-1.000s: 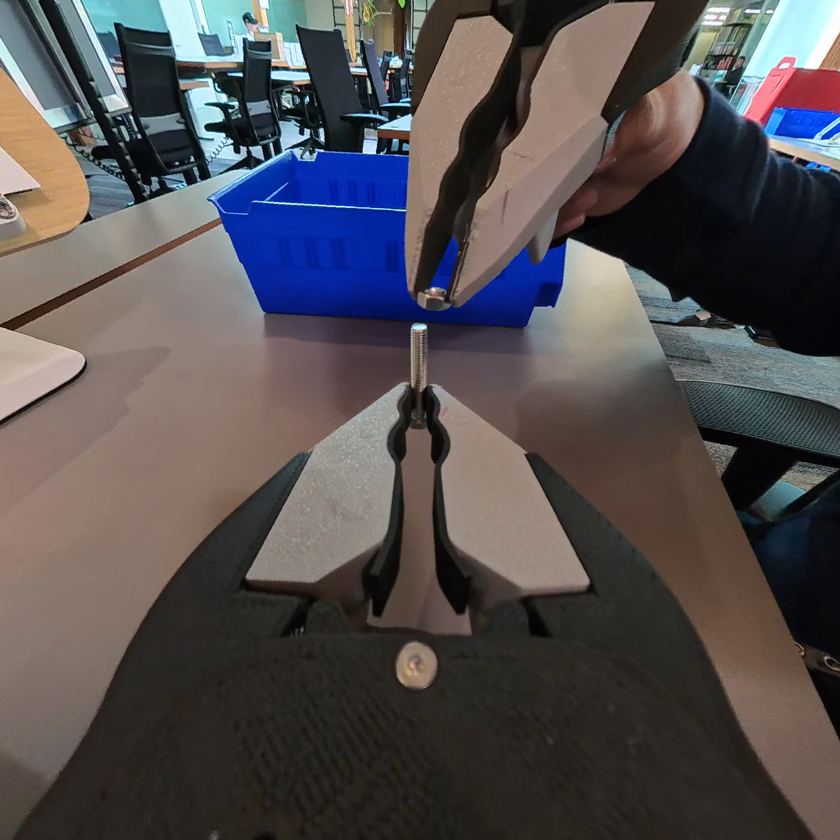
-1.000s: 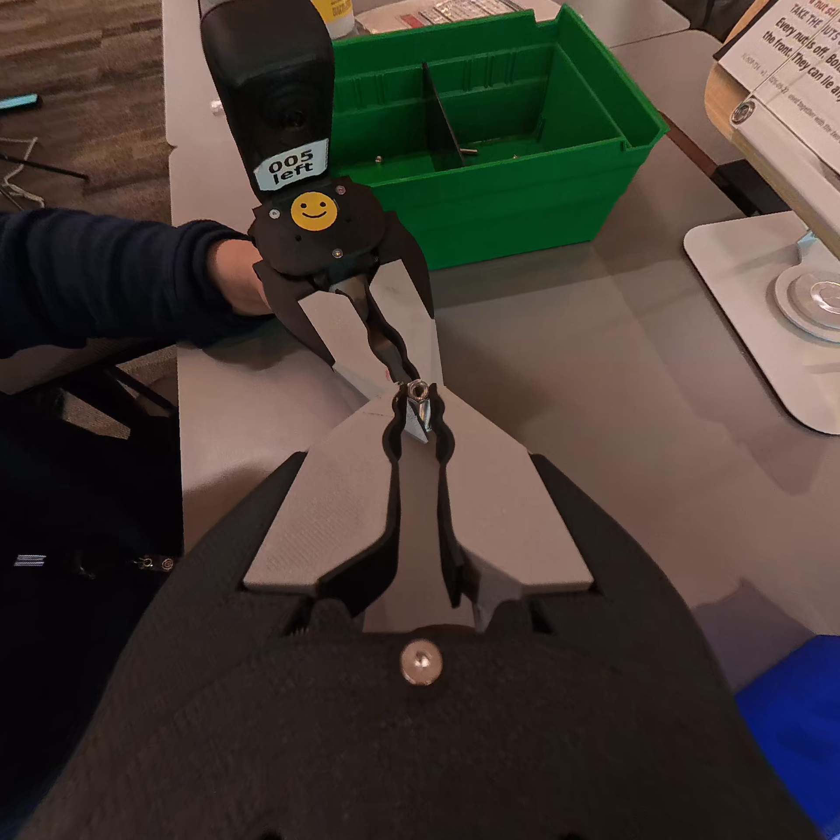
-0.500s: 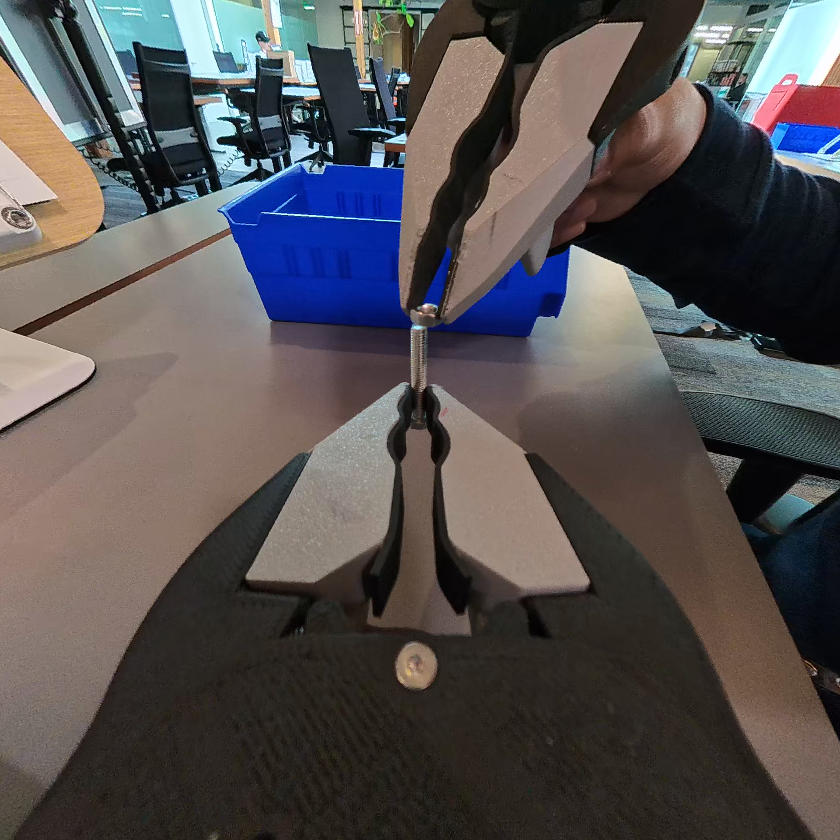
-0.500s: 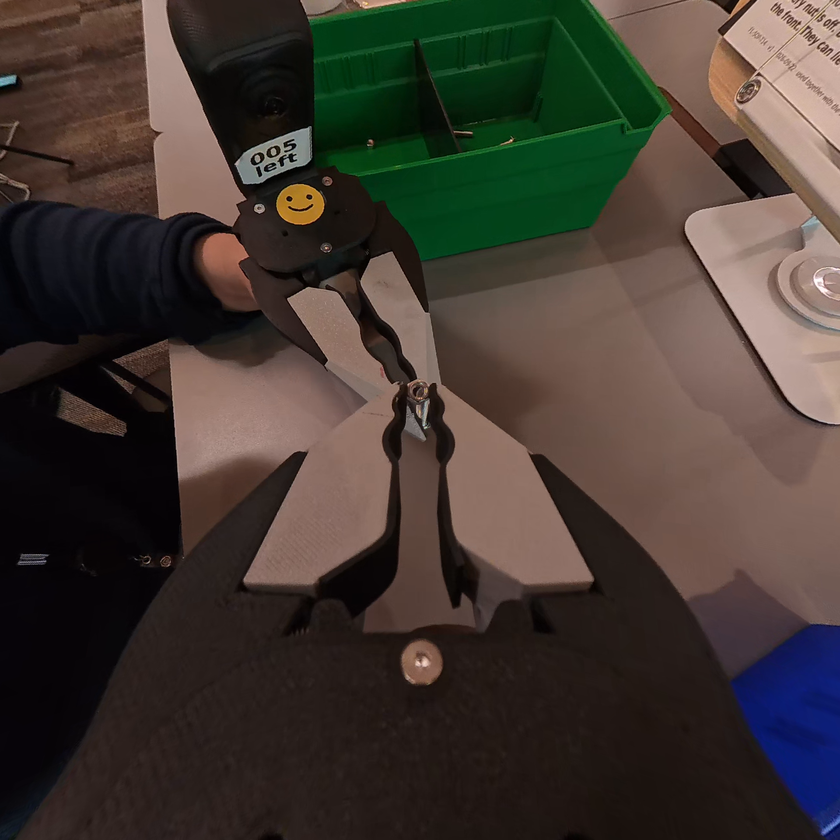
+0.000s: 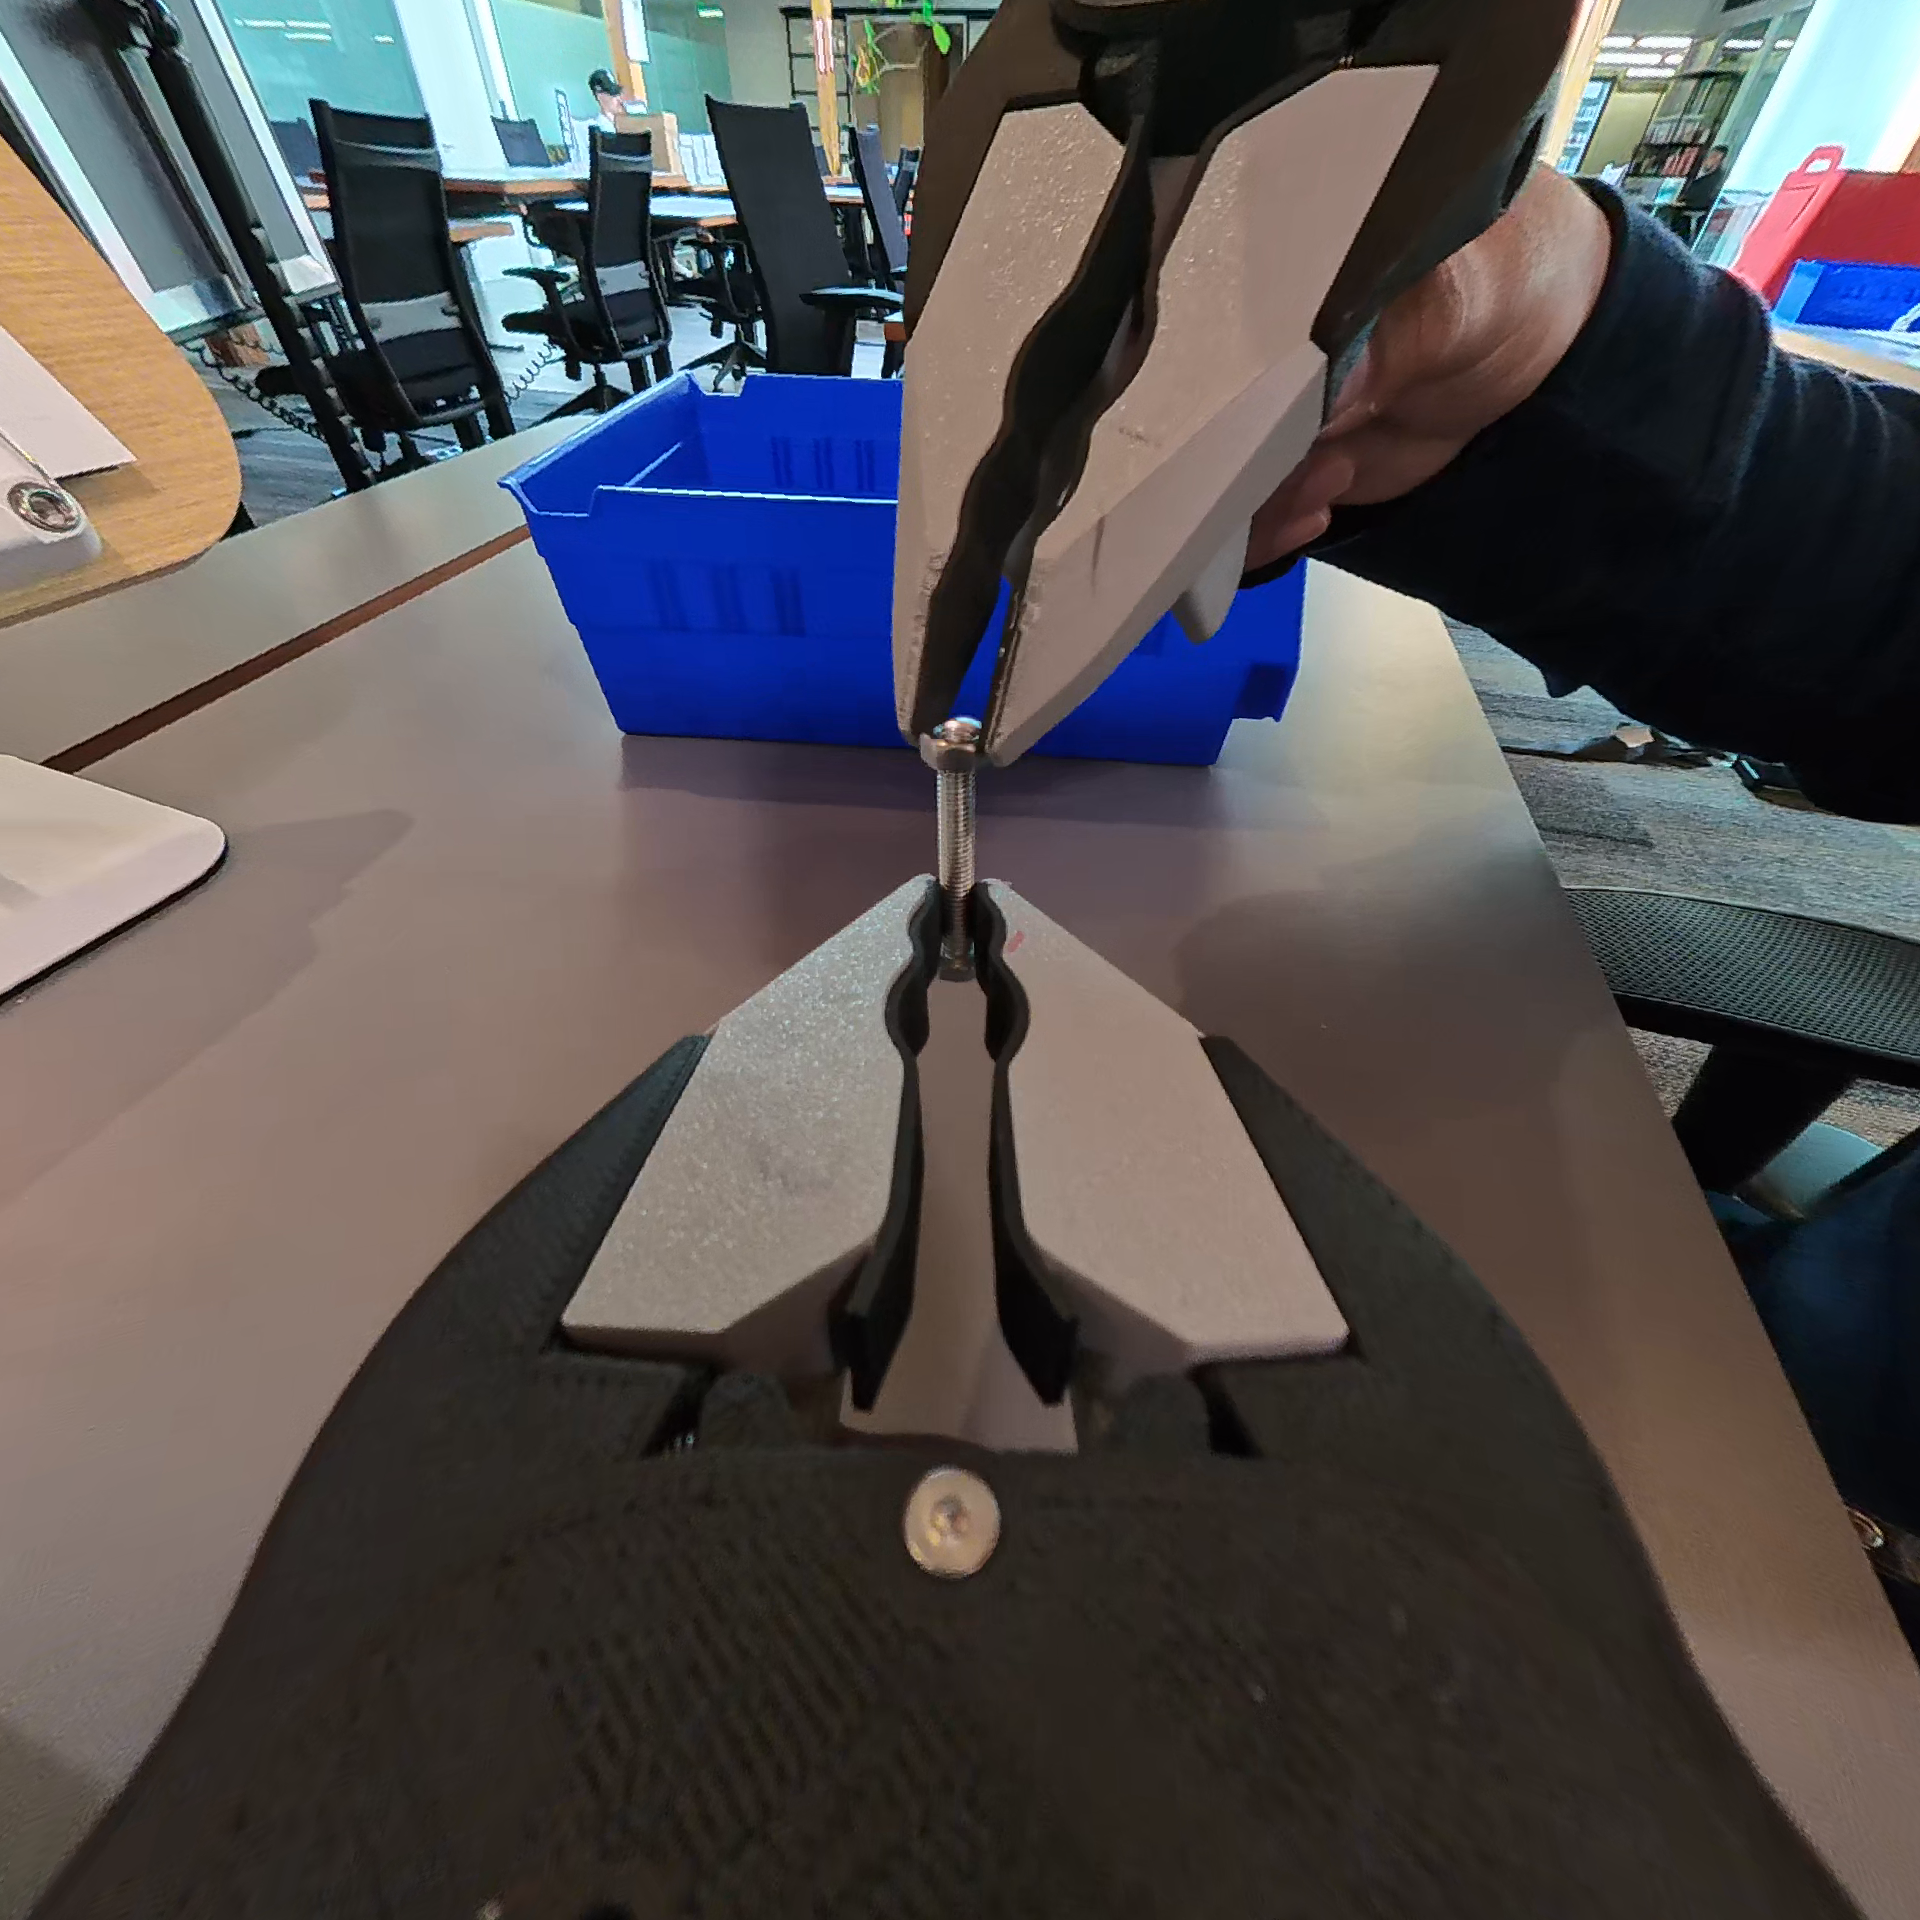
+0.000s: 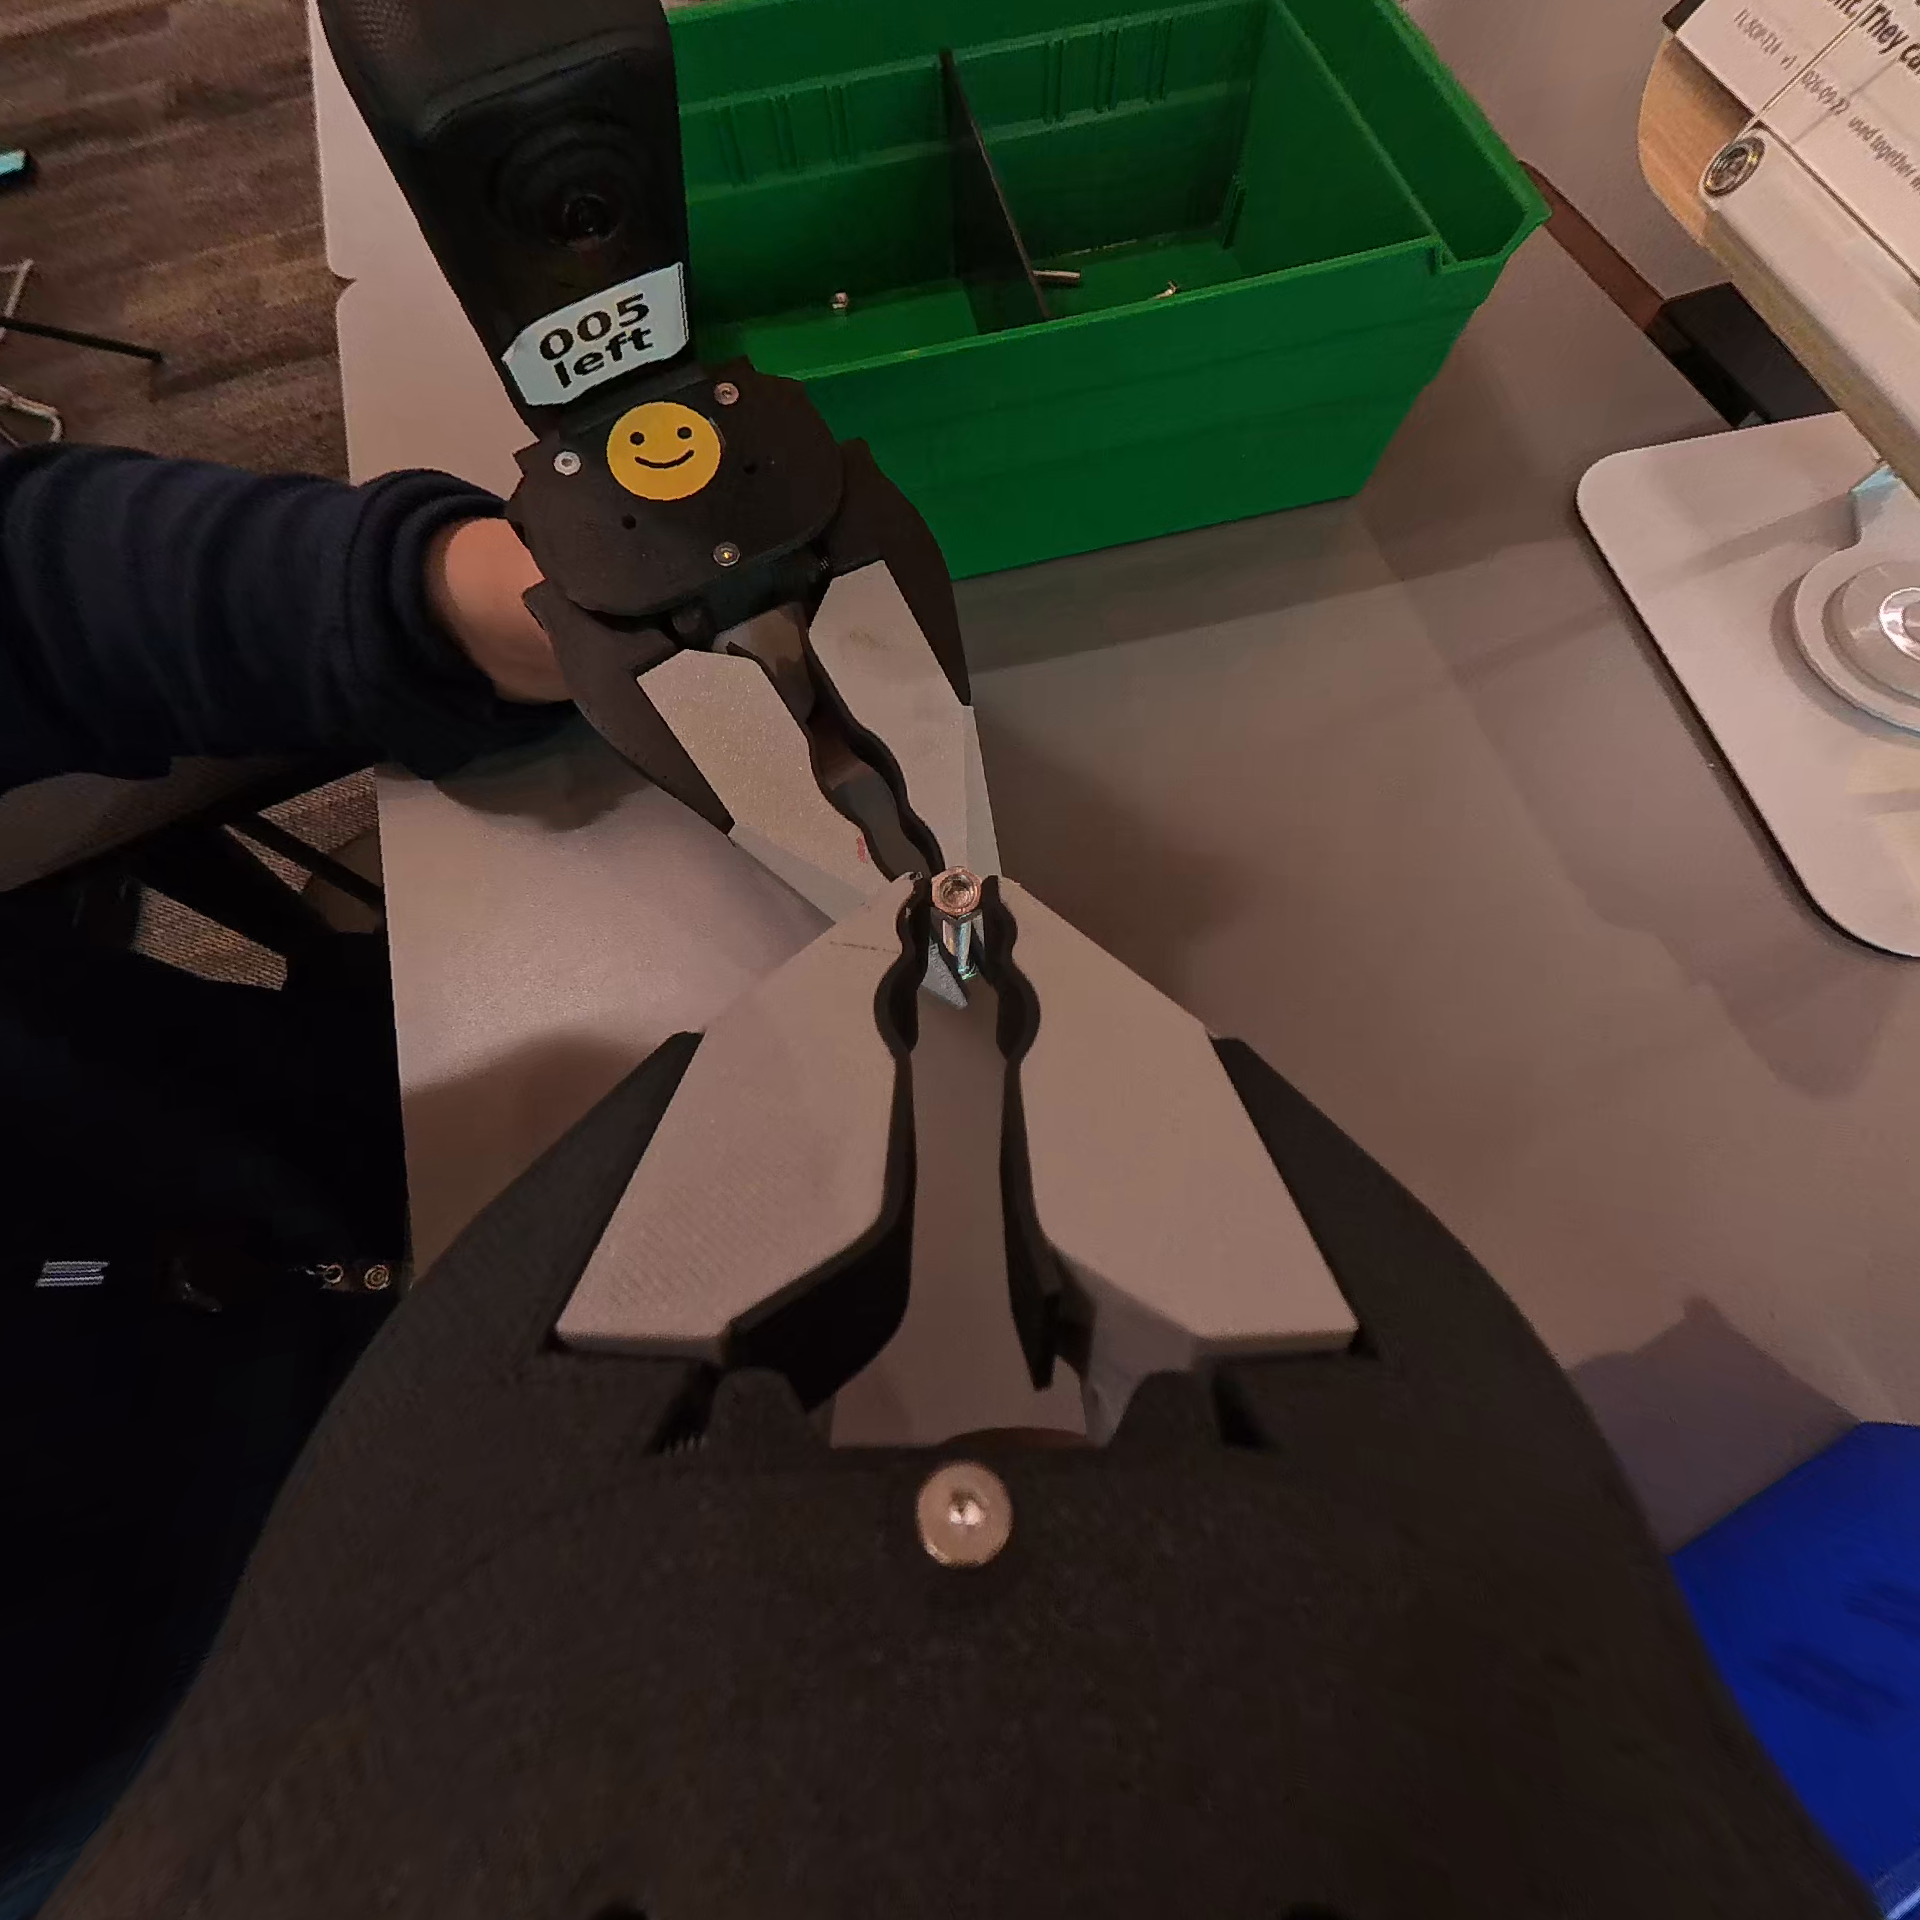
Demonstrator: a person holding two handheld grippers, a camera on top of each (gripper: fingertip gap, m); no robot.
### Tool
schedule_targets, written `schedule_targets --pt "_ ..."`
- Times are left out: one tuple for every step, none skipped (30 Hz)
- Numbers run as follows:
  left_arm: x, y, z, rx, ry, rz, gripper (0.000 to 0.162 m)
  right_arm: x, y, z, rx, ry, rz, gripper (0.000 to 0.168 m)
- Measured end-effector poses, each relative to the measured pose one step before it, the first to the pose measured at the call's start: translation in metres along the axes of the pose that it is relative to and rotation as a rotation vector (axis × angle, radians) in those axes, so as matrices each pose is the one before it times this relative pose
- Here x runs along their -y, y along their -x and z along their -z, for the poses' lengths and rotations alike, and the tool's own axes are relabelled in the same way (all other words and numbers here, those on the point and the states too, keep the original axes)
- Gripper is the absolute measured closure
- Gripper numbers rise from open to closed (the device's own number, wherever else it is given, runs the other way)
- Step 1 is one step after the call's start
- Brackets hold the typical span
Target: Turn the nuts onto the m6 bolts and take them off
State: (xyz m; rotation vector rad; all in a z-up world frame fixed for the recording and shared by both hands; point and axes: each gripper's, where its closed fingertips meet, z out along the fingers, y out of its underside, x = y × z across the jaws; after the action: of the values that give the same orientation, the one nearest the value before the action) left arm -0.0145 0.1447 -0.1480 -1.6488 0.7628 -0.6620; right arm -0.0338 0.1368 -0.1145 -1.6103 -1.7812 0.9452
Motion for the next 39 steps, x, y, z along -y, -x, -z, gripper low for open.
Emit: schedule_targets --pt "0.00031 0.00022 0.00012 0.0009 -0.0010 0.0004 0.159 0.00021 0.00001 0.00007 0.0008 -0.0014 -0.0012 0.162" --pt "-0.00001 -0.00001 0.00013 -0.0001 -0.0001 -0.0003 0.159 0.00019 0.00010 0.00002 0.0009 -0.0008 -0.0010 0.162" --pt "-0.00015 -0.00008 -0.00012 -0.0003 0.0014 -0.0002 0.158 -0.00020 0.00019 -0.00015 0.0009 0.0007 -0.0013 0.162" --pt "-0.00032 -0.00015 -0.00019 0.0001 0.0020 -0.0013 0.158 -0.00022 0.00013 -0.00020 0.0004 0.0013 -0.0002 0.162" --pt "-0.00029 -0.00024 -0.00022 0.0001 0.0018 -0.0019 0.158 -0.00023 0.00013 -0.00016 0.0001 0.0009 0.0008 0.162" --pt "-0.00042 -0.00014 -0.00019 -0.0004 0.0020 -0.0003 0.158 -0.00026 0.00017 -0.00014 0.0002 0.0012 0.0003 0.162" --pt "-0.00023 -0.00006 -0.00020 -0.0003 0.0014 0.0008 0.158 -0.00029 0.00001 -0.00011 0.0001 0.0013 -0.0004 0.161" --pt "-0.00013 -0.00004 -0.00013 -0.0002 0.0005 0.0004 0.158 -0.00016 -0.00005 -0.00004 0.0005 0.0009 -0.0014 0.161" --pt "0.00003 -0.00008 0.00004 -0.0001 -0.0003 -0.0001 0.158 -0.00005 -0.00004 0.00006 0.0009 0.0003 -0.0018 0.161" --pt "0.00028 0.00006 0.00005 0.0005 -0.0015 0.0000 0.158 0.00017 -0.00004 0.00024 0.0004 -0.0010 -0.0009 0.162" --pt "0.00024 -0.00014 0.00014 -0.0010 -0.0013 0.0006 0.158 0.00014 0.00014 0.00022 0.0006 -0.0008 -0.0004 0.162" --pt "0.00018 -0.00013 0.00005 -0.0008 -0.0007 0.0010 0.158 0.00012 0.00002 0.00025 0.0005 -0.0006 -0.0002 0.162" --pt "0.00012 0.00005 0.00008 0.0001 -0.0002 0.0004 0.158 0.00012 -0.00007 0.00006 0.0007 -0.0018 -0.0002 0.162" --pt "0.00011 -0.00006 0.00007 0.0000 -0.0002 -0.0004 0.159 0.00027 0.00009 0.00000 0.0020 -0.0028 -0.0012 0.162" --pt "0.00006 0.00001 -0.00008 -0.0003 -0.0003 0.0005 0.159 0.00038 0.00001 -0.00003 0.0021 -0.0037 -0.0026 0.162" --pt "-0.00008 -0.00003 -0.00001 -0.0005 -0.0001 0.0015 0.159 0.00042 -0.00027 -0.00017 0.0013 -0.0041 -0.0034 0.161" --pt "-0.00027 0.00001 -0.00016 -0.0005 0.0017 0.0012 0.159 0.00051 -0.00005 -0.00007 0.0021 -0.0046 -0.0031 0.161" --pt "-0.00056 -0.00018 -0.00022 -0.0017 0.0024 0.0009 0.159 0.00038 -0.00025 -0.00019 0.0018 -0.0034 -0.0028 0.161" --pt "-0.00029 -0.00025 -0.00025 -0.0006 0.0019 0.0000 0.159 0.00013 -0.00009 -0.00020 0.0013 -0.0021 -0.0019 0.161" --pt "-0.00006 -0.00007 -0.00006 0.0002 0.0005 -0.0015 0.158 0.00021 0.00000 -0.00022 0.0013 -0.0016 -0.0006 0.161" --pt "-0.00002 -0.00024 -0.00013 -0.0010 0.0003 -0.0003 0.158 0.00023 0.00004 0.00004 0.0000 -0.0015 -0.0003 0.161" --pt "-0.00004 0.00021 0.00004 0.0007 -0.0005 0.0013 0.159 0.00036 -0.00008 0.00027 -0.0011 -0.0021 -0.0001 0.160" --pt "-0.00010 0.00035 -0.00004 0.0008 0.0001 0.0017 0.159 0.00073 -0.00011 0.00073 -0.0019 -0.0045 0.0001 0.159" --pt "-0.00013 0.00031 0.00003 0.0010 0.0002 0.0015 0.159 0.00120 -0.00017 0.00108 -0.0016 -0.0081 -0.0001 0.159" --pt "0.00026 0.00041 0.00016 0.0014 -0.0015 0.0015 0.159 0.00164 -0.00002 0.00150 -0.0011 -0.0119 -0.0012 0.158" --pt "0.00026 0.00016 0.00009 0.0004 -0.0014 0.0023 0.159 0.00194 -0.00012 0.00175 -0.0003 -0.0162 -0.0029 0.157" --pt "0.00013 0.00002 0.00009 -0.0009 -0.0011 0.0017 0.159 0.00211 0.00021 0.00152 0.0025 -0.0206 -0.0050 0.156" --pt "0.00020 0.00013 -0.00003 0.0007 -0.0007 -0.0004 0.159 0.00200 0.00000 0.00133 0.0033 -0.0240 -0.0090 0.155" --pt "0.00025 0.00017 0.00011 0.0022 -0.0014 -0.0015 0.159 0.00112 -0.00035 0.00084 0.0032 -0.0234 -0.0131 0.155" --pt "0.00019 0.00015 0.00003 0.0010 -0.0016 -0.0004 0.159 0.00030 -0.00075 0.00039 0.0028 -0.0214 -0.0146 0.155" --pt "0.00005 0.00005 0.00005 0.0002 -0.0004 0.0005 0.159 -0.00073 -0.00101 -0.00014 0.0030 -0.0184 -0.0150 0.155" --pt "0.00003 0.00005 0.00004 0.0003 -0.0011 -0.0001 0.159 -0.00144 -0.00090 -0.00038 0.0040 -0.0152 -0.0138 0.155" --pt "0.00007 -0.00017 -0.00003 -0.0010 -0.0005 0.0004 0.159 -0.00176 -0.00037 -0.00052 0.0078 -0.0144 -0.0109 0.155" --pt "0.00026 -0.00065 0.00007 -0.0044 -0.0013 0.0002 0.159 -0.00111 0.00031 -0.00036 0.0113 -0.0171 -0.0072 0.154" --pt "0.00035 -0.00123 0.00011 -0.0072 -0.0031 -0.0003 0.159 0.00007 0.00109 0.00008 0.0151 -0.0231 -0.0025 0.153" --pt "0.00050 -0.00197 0.00018 -0.0130 -0.0027 -0.0015 0.159 0.00111 0.00245 0.00051 0.0218 -0.0285 0.0016 0.152" --pt "0.00051 -0.00256 0.00044 -0.0168 -0.0024 -0.0001 0.159 0.00166 0.00270 0.00106 0.0228 -0.0297 0.0031 0.151" --pt "0.00023 -0.00231 0.00041 -0.0171 -0.0006 0.0032 0.159 0.00179 0.00237 0.00141 0.0205 -0.0274 0.0055 0.150" --pt "0.00010 -0.00169 0.00033 -0.0127 -0.0011 0.0030 0.159 0.00159 0.00305 0.00149 0.0230 -0.0244 0.0105 0.150"
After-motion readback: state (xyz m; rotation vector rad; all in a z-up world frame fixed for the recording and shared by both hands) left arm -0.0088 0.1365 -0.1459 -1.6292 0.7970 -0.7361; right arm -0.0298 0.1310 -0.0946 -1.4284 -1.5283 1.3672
